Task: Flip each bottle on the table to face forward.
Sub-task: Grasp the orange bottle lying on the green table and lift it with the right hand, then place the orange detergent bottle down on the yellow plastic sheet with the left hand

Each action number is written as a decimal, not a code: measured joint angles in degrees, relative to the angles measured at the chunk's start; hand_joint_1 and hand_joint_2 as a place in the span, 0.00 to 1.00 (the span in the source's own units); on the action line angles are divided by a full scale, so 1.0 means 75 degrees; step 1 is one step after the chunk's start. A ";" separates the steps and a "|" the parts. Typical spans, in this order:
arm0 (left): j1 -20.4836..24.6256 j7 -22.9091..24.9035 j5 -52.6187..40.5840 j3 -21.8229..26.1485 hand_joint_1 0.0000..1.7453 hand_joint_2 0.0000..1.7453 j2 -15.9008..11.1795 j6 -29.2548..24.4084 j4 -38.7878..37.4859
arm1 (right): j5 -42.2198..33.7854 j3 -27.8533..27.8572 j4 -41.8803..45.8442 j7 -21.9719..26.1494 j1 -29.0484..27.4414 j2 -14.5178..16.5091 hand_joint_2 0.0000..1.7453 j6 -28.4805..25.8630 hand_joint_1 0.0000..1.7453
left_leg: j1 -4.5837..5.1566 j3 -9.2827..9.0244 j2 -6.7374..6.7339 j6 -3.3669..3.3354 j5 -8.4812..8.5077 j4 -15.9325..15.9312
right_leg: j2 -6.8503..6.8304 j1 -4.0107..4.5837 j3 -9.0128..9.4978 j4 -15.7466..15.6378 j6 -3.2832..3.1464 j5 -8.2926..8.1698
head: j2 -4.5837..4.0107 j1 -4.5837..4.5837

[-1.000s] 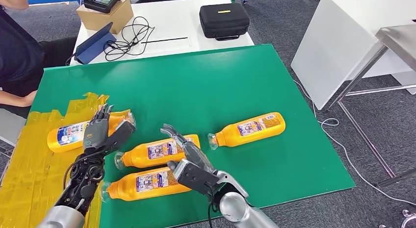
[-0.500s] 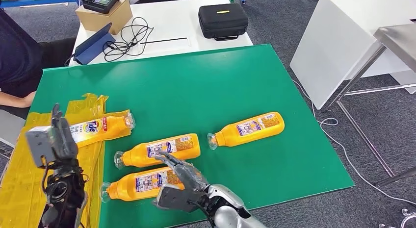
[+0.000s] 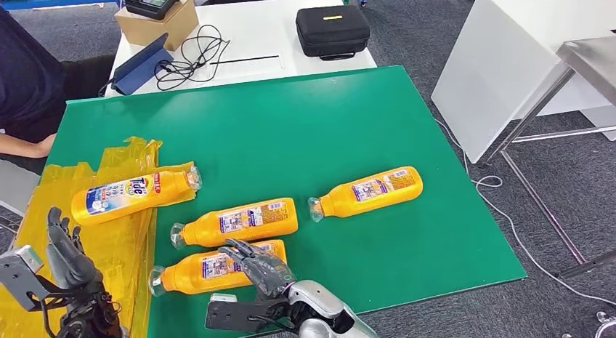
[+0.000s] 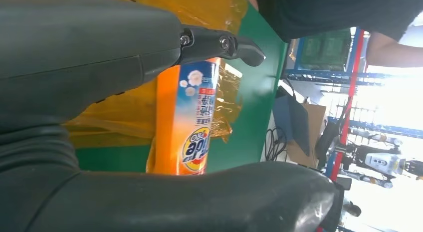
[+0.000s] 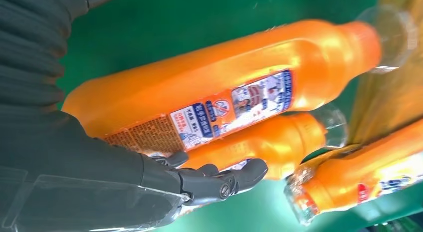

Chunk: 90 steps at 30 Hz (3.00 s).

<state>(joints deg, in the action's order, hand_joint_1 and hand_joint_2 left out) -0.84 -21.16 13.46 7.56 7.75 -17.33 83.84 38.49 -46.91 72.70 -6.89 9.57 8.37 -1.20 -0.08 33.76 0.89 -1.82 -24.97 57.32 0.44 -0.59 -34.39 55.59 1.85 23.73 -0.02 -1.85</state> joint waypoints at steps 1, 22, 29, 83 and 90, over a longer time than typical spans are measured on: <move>0.0004 -0.0015 0.0021 0.0003 0.00 0.00 0.0023 0.0016 -0.0019 | 0.0195 0.0000 -0.0082 -0.0120 0.0049 0.0034 1.00 -0.0049 0.00 | 0.0000 -0.0001 0.0000 0.0000 0.0000 0.0000 | 0.0000 0.0000 0.0000 0.0000 0.0000 -0.0001 | 0.0000 0.0001; 0.0644 -0.0184 0.0560 -0.0003 0.00 0.00 0.0162 0.0344 -0.0915 | 0.2285 0.0310 -0.1890 -0.1431 0.0765 0.0440 1.00 -0.0632 0.00 | 0.0000 -0.0026 -0.0004 0.0001 0.0001 0.0001 | 0.0003 0.0000 0.0022 0.0000 0.0000 -0.0003 | 0.0000 0.0000; 0.0739 -0.0214 0.0656 -0.0004 0.00 0.00 0.0162 0.0372 -0.1066 | 0.2139 0.0329 -0.2170 -0.1392 0.0929 0.0511 1.00 -0.0391 1.00 | 0.0000 -0.0051 -0.0014 0.0002 0.0000 0.0001 | 0.0008 0.0001 0.0039 -0.0001 -0.0001 -0.0004 | 0.0000 0.0002; -0.0492 0.0748 0.3341 -0.0344 0.00 1.00 0.0238 0.3176 0.0533 | -0.2275 0.3279 0.2435 0.2201 -0.0649 0.0129 1.00 -0.0695 1.00 | -0.0010 -0.0015 -0.0032 0.0023 -0.0011 0.0002 | 0.0032 0.0018 -0.0001 -0.0003 -0.0026 -0.0016 | 0.0000 -0.0001; -0.0432 0.0808 0.3505 -0.1220 0.00 1.00 0.0240 0.3346 0.0650 | -0.1700 0.3602 0.2295 0.2129 -0.0781 0.0128 1.00 -0.1065 1.00 | -0.0003 -0.0006 -0.0040 0.0020 -0.0013 0.0002 | 0.0034 0.0011 -0.0004 -0.0003 -0.0023 -0.0018 | 0.0000 0.0002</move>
<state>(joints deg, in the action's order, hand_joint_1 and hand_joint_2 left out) -4.08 -15.10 39.75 -1.59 9.55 7.76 88.72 25.74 -19.89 89.91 9.08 3.71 9.34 -9.18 -0.10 33.72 0.59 -1.68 -25.07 57.33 0.69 -0.51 -34.43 55.56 1.68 23.60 -0.02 -1.84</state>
